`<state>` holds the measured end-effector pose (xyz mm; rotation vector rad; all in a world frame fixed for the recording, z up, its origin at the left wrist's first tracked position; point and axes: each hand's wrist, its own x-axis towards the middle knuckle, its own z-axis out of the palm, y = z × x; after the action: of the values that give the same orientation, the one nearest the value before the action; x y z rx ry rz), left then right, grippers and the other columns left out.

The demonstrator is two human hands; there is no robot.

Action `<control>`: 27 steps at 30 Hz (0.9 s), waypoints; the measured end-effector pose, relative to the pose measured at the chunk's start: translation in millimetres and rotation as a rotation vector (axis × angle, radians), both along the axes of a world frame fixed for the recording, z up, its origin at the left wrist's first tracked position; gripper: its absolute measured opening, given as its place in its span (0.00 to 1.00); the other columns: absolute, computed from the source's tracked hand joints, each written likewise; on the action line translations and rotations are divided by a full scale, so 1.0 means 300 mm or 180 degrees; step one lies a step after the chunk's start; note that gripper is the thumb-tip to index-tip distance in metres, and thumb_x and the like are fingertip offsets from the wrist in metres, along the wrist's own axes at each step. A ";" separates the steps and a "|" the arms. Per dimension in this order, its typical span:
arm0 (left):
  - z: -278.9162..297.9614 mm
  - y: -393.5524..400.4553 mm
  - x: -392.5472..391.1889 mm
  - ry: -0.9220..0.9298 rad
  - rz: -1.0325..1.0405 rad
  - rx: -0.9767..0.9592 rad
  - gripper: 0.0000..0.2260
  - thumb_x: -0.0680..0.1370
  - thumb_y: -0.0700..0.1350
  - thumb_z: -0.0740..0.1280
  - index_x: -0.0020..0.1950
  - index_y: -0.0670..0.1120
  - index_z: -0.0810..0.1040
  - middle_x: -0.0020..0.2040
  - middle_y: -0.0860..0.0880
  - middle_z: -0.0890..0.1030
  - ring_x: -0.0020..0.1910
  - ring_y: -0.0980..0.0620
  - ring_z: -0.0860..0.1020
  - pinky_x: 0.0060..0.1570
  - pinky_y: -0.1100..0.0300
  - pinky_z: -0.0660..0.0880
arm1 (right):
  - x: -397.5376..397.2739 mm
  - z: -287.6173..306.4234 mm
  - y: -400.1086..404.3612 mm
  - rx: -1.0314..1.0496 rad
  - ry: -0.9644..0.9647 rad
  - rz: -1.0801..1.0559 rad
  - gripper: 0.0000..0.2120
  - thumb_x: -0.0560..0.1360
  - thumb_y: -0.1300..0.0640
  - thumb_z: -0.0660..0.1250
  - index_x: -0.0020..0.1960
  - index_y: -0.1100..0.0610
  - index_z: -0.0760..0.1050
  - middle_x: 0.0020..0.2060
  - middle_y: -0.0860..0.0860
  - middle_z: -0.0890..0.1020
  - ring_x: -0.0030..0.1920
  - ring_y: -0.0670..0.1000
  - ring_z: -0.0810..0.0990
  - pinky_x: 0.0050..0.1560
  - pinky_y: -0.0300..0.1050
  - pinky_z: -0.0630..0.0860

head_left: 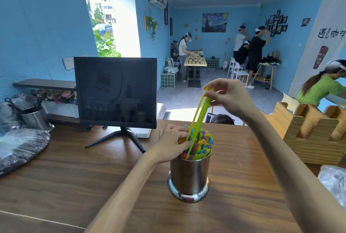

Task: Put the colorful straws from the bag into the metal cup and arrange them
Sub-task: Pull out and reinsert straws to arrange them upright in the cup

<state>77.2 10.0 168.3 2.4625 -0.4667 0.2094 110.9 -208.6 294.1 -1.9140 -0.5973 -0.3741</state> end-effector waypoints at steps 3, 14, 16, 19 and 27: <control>0.013 0.014 -0.004 0.0213 -0.0033 -0.0008 0.14 0.79 0.56 0.70 0.64 0.59 0.83 0.68 0.59 0.75 0.68 0.55 0.62 0.72 0.51 0.57 | 0.010 0.033 -0.031 0.0306 -0.0035 -0.0047 0.05 0.76 0.65 0.74 0.49 0.57 0.83 0.43 0.59 0.86 0.40 0.53 0.87 0.43 0.45 0.85; 0.079 0.020 -0.016 0.0581 -0.0420 -0.2241 0.19 0.71 0.48 0.75 0.63 0.54 0.82 0.52 0.53 0.87 0.54 0.56 0.83 0.58 0.57 0.76 | 0.063 -0.065 -0.025 0.1624 0.0816 -0.0339 0.03 0.76 0.67 0.73 0.48 0.62 0.83 0.37 0.56 0.87 0.38 0.54 0.87 0.50 0.56 0.85; 0.079 0.034 -0.015 0.0570 -0.0563 -0.2469 0.24 0.69 0.47 0.78 0.65 0.51 0.81 0.52 0.51 0.86 0.53 0.55 0.83 0.54 0.62 0.77 | 0.081 -0.093 -0.026 0.1903 0.1128 -0.0339 0.03 0.76 0.67 0.73 0.50 0.65 0.82 0.39 0.58 0.86 0.40 0.57 0.86 0.53 0.56 0.84; 0.088 0.039 -0.011 0.0412 -0.0674 -0.2621 0.33 0.67 0.44 0.82 0.70 0.55 0.78 0.55 0.48 0.86 0.53 0.52 0.81 0.53 0.60 0.78 | 0.085 -0.136 -0.005 0.2356 0.1564 -0.0290 0.06 0.77 0.67 0.72 0.53 0.67 0.80 0.35 0.54 0.87 0.35 0.50 0.87 0.39 0.40 0.84; 0.089 -0.049 -0.008 0.0118 0.0247 -0.3758 0.37 0.62 0.46 0.83 0.62 0.54 0.63 0.54 0.46 0.85 0.50 0.52 0.84 0.56 0.53 0.80 | 0.058 -0.215 0.056 0.3260 0.1721 -0.0365 0.05 0.76 0.68 0.72 0.51 0.63 0.80 0.32 0.50 0.86 0.33 0.46 0.86 0.34 0.34 0.80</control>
<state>74.7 -4.8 195.0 1.3197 -0.1365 0.3442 128.4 -191.7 229.6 -0.9758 0.0920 -0.1573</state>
